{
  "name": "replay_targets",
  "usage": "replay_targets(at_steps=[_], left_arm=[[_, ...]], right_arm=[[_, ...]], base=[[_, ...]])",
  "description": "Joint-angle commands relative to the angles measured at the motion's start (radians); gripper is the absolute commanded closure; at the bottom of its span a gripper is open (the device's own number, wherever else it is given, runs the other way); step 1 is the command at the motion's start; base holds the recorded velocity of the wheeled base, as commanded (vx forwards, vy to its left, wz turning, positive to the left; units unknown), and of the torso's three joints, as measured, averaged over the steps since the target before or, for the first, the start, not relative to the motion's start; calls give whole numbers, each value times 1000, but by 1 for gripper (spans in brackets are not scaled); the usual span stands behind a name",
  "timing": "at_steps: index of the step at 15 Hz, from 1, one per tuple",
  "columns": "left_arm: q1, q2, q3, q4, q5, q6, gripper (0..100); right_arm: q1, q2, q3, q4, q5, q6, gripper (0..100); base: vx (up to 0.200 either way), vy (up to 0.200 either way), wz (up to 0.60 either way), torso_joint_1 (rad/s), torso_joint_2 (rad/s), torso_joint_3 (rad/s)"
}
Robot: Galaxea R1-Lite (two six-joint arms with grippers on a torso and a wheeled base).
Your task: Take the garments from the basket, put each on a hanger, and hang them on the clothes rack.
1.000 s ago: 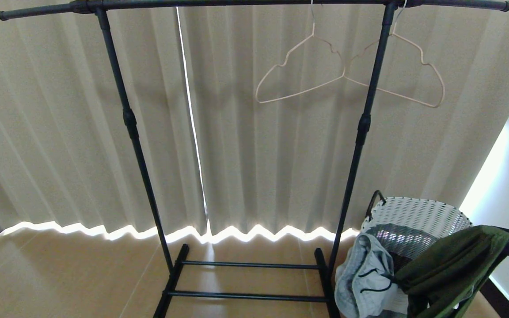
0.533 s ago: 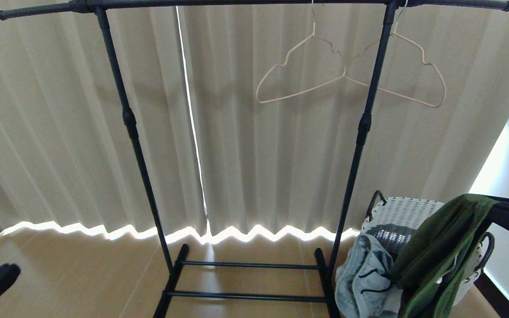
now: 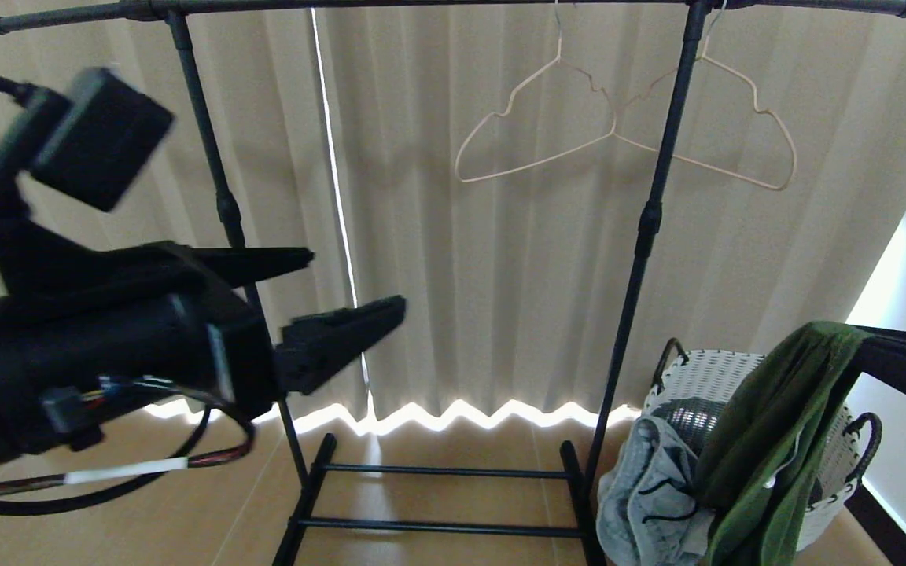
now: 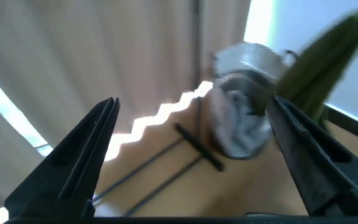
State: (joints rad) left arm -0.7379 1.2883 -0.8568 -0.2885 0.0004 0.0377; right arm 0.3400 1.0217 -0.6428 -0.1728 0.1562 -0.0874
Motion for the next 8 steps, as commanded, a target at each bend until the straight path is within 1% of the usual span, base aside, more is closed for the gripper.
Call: replay_targets(at_steps=[1, 2, 4, 5, 6, 7, 8], left_arm=[[-150, 227, -54, -55, 41, -42, 0], [-192, 279, -67, -72, 58, -79, 0], [-245, 378, -76, -123, 110, -131, 0], [-261, 405, -76, -144, 125, -136, 0], [-290, 456, -79, -175, 141, -139, 0], [-305, 482, -85, -178, 141, -140, 0], [-318, 502, -96, -181, 141, -142, 0]], right_arm=[[30, 5, -5, -22, 0, 11, 100], [45, 3, -6, -37, 0, 23, 100], [57, 6, -28, -68, 2, 31, 100], [67, 8, -38, -74, 2, 37, 100], [93, 12, -60, -76, 0, 68, 100], [106, 14, -71, -76, 0, 91, 100], [114, 12, -80, -76, 0, 97, 100]], base=[[0, 0, 0, 0, 0, 0], [0, 0, 0, 0, 0, 0], [0, 0, 0, 0, 0, 0], [0, 0, 0, 0, 0, 0], [0, 0, 0, 0, 0, 0], [0, 0, 0, 0, 0, 0], [0, 0, 0, 0, 0, 0]])
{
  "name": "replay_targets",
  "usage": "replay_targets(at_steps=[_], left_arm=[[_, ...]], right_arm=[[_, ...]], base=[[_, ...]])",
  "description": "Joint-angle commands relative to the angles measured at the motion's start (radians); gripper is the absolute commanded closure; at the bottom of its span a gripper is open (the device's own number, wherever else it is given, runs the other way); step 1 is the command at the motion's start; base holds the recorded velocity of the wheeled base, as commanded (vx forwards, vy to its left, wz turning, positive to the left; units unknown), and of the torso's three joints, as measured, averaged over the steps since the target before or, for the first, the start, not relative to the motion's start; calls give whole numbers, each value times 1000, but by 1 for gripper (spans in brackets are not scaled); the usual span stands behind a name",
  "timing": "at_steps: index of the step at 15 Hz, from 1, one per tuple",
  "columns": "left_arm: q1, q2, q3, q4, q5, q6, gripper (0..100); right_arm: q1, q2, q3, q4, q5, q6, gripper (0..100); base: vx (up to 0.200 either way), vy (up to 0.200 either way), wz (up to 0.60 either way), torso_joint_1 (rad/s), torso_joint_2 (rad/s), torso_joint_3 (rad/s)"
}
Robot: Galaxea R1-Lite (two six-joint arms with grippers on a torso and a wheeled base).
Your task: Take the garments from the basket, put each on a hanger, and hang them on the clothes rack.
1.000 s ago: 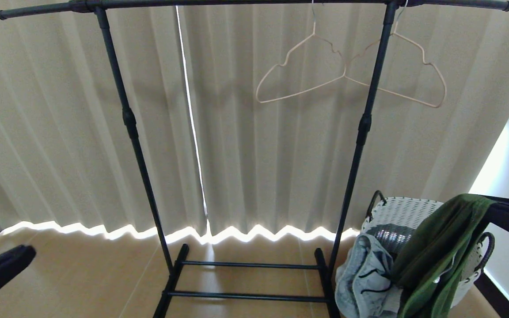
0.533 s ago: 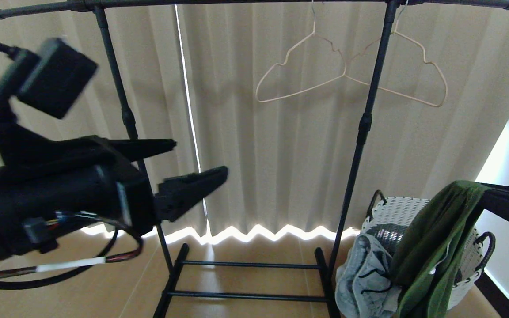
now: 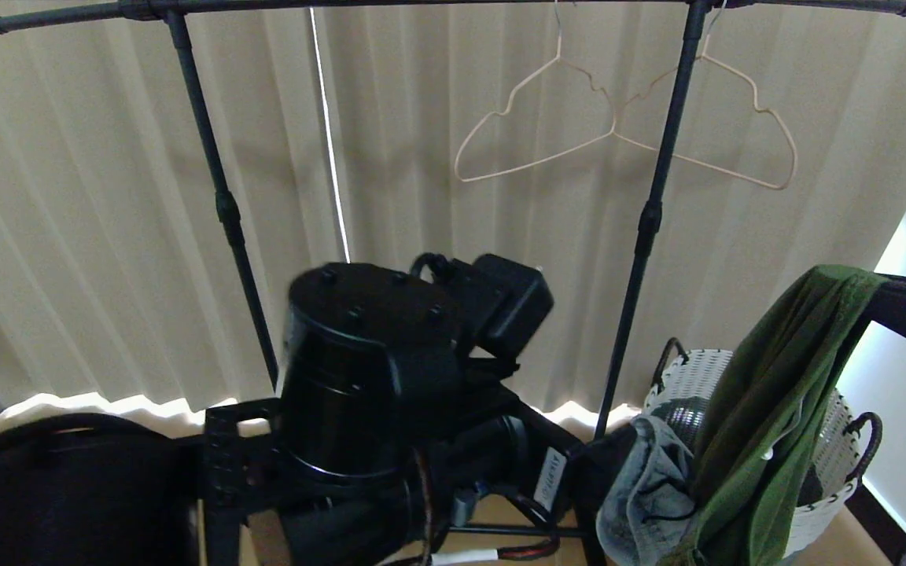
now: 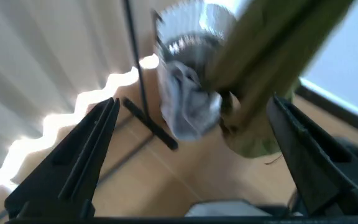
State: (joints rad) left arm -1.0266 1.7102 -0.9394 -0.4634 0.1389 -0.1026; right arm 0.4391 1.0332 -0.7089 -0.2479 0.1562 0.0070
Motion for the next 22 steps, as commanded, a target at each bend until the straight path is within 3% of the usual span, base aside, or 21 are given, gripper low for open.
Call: replay_targets(at_steps=[1, 6, 10, 13, 16, 19, 22], left_arm=[[-46, 114, -42, -23, 2, -23, 0], [-90, 232, -173, -38, 7, -109, 0], [-92, 309, -205, -69, 10, -111, 0], [-87, 341, -222, -69, 73, -111, 0], [-89, 273, -122, -70, 79, -108, 0], [-92, 140, 45, -93, 71, -103, 0], [-121, 83, 100, -106, 65, -88, 0]], right_arm=[[18, -1, -23, -1, 0, 4, 100], [27, -4, -44, -1, 0, 4, 100], [62, -4, -53, -2, 0, 4, 100], [62, -2, -63, -1, 0, 4, 100], [62, 13, -58, -1, -1, 4, 100], [62, 24, -63, -2, -1, 4, 100], [62, 31, -64, -2, -1, 4, 100]], base=[[0, 0, 0, 0, 0, 0], [0, 0, 0, 0, 0, 0], [0, 0, 0, 0, 0, 0], [0, 0, 0, 0, 0, 0], [0, 0, 0, 0, 0, 0], [0, 0, 0, 0, 0, 0], [0, 0, 0, 0, 0, 0]])
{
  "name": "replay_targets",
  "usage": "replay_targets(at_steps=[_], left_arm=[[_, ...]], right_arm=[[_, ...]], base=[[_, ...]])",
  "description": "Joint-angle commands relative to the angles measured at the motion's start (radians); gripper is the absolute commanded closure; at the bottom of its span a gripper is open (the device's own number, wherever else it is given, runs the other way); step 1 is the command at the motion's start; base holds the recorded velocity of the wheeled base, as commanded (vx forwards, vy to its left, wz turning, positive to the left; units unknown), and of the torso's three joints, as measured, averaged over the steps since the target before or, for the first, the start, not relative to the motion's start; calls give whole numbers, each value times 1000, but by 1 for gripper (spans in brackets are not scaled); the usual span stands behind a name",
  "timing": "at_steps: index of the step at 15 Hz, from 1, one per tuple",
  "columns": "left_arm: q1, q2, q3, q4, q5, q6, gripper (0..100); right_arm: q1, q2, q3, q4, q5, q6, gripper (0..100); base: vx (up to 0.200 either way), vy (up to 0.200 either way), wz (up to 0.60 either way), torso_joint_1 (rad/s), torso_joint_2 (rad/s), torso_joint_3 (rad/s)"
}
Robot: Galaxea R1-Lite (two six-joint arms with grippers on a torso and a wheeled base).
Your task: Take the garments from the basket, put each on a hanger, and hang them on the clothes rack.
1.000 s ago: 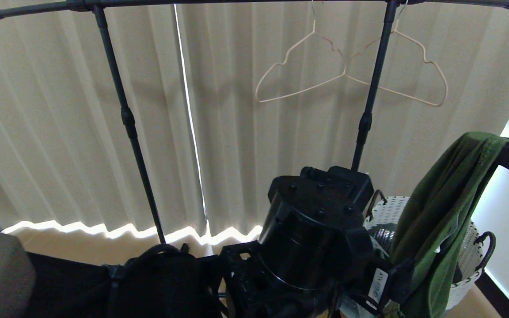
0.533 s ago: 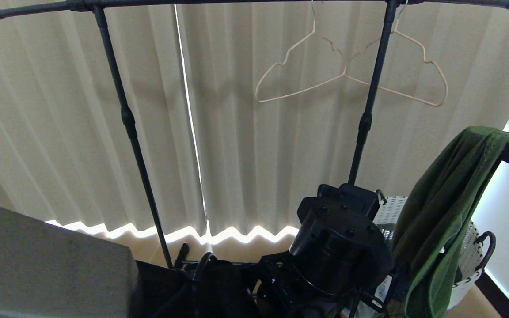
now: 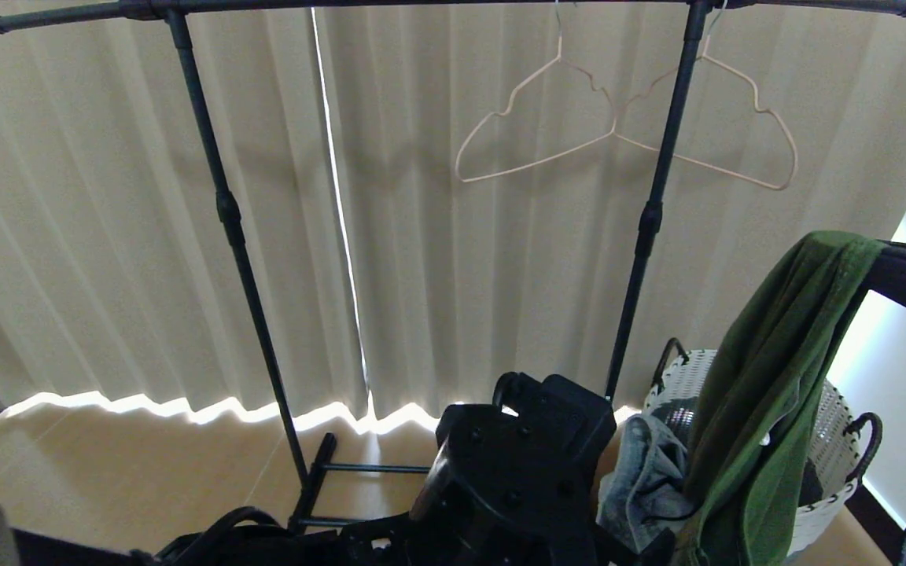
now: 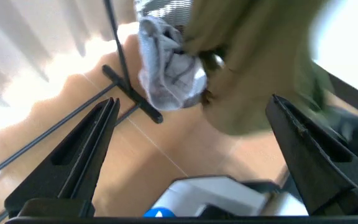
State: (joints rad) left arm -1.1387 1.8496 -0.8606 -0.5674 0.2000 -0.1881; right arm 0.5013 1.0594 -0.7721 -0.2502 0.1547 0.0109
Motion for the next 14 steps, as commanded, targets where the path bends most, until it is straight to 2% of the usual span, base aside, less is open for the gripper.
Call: replay_targets(at_steps=[1, 2, 4, 6, 10, 11, 14], left_arm=[[-19, -58, 17, -3, -19, 4, 0], [-19, -44, -15, -28, -44, 2, 0], [-12, 65, -97, -129, -39, -2, 0], [11, 137, -112, -226, -36, 7, 0], [48, 175, -87, -223, -36, 16, 0], [48, 174, -67, -221, -36, 29, 100], [48, 172, -20, -223, -34, 73, 100]], right_arm=[[0, 10, -3, 0, 2, 0, 100], [0, 22, -9, -1, 0, 0, 100], [0, 33, -26, 0, 2, 3, 100], [2, 34, -32, 0, 2, 8, 100], [5, 31, -32, 0, 2, 8, 100], [5, 31, -32, 0, 2, 8, 100], [5, 33, -36, 0, 2, 8, 100]], base=[[0, 0, 0, 0, 0, 0], [0, 0, 0, 0, 0, 0], [0, 0, 0, 0, 0, 0], [0, 0, 0, 0, 0, 0], [0, 0, 0, 0, 0, 0], [0, 0, 0, 0, 0, 0], [0, 0, 0, 0, 0, 0]])
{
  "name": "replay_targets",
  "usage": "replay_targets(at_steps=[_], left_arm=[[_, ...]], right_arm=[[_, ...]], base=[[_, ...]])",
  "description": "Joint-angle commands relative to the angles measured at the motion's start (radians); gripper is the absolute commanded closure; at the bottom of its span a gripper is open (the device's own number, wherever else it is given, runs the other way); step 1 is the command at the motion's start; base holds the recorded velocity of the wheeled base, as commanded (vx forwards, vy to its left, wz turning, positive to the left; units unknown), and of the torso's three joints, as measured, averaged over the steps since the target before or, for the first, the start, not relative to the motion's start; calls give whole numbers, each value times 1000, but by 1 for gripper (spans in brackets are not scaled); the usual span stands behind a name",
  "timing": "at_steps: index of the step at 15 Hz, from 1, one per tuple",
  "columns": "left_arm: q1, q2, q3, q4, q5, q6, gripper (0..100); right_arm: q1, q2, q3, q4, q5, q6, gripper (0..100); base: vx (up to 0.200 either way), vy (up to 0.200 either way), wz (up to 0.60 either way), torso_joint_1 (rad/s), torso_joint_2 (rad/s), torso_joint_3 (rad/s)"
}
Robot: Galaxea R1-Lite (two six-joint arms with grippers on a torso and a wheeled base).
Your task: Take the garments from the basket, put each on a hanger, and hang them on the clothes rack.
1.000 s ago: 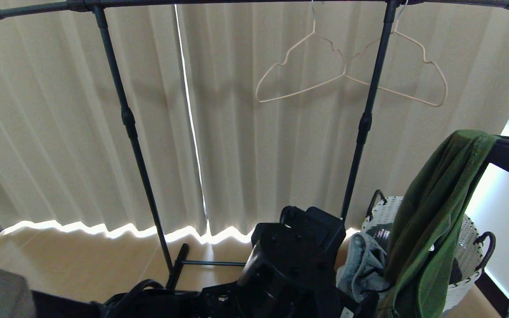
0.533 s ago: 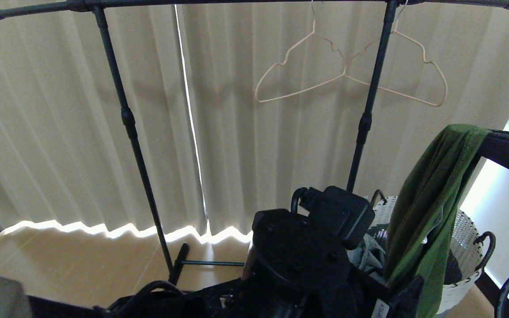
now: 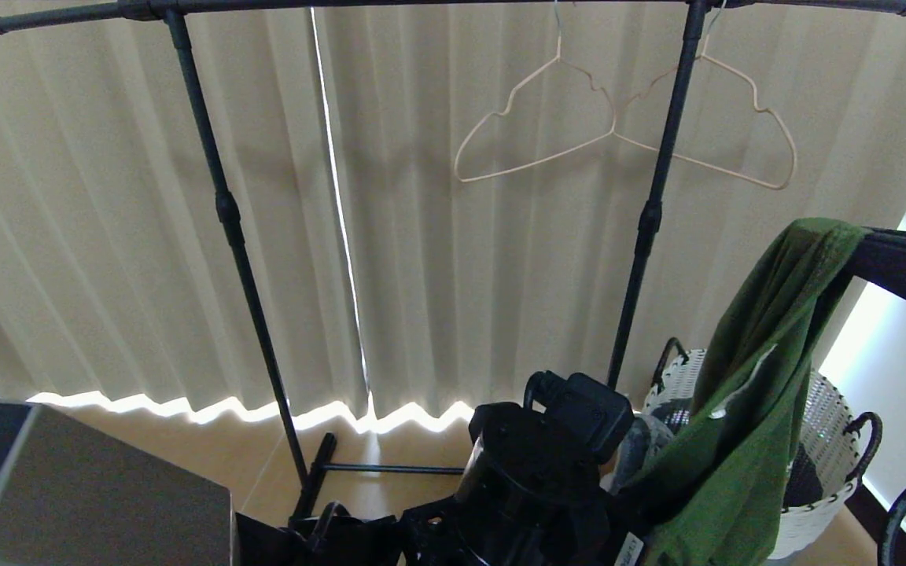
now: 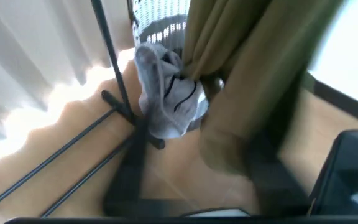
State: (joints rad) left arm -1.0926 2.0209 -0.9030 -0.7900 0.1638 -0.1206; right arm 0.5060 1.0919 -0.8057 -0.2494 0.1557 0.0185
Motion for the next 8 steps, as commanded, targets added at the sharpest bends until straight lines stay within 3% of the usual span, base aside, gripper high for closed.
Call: replay_targets(at_steps=[1, 3, 5, 6, 8], left_arm=[[0, -1, 42, -3, 2, 27, 100], [-6, -24, 102, -44, 14, 99, 100], [-24, -57, 188, -147, 13, 161, 100], [-20, -70, 245, -215, 13, 226, 100], [25, -134, 277, -219, 14, 240, 100]], right_arm=[[0, 0, -7, -1, 1, 0, 100], [0, 2, -6, -1, -1, 0, 100], [0, 3, -4, 1, -1, 1, 100], [0, 3, -4, 1, -1, 1, 100], [0, 11, -4, 1, -1, 0, 100]], base=[[0, 0, 0, 0, 0, 0], [0, 0, 0, 0, 0, 0], [0, 0, 0, 0, 0, 0], [0, 0, 0, 0, 0, 0], [0, 0, 0, 0, 0, 0]])
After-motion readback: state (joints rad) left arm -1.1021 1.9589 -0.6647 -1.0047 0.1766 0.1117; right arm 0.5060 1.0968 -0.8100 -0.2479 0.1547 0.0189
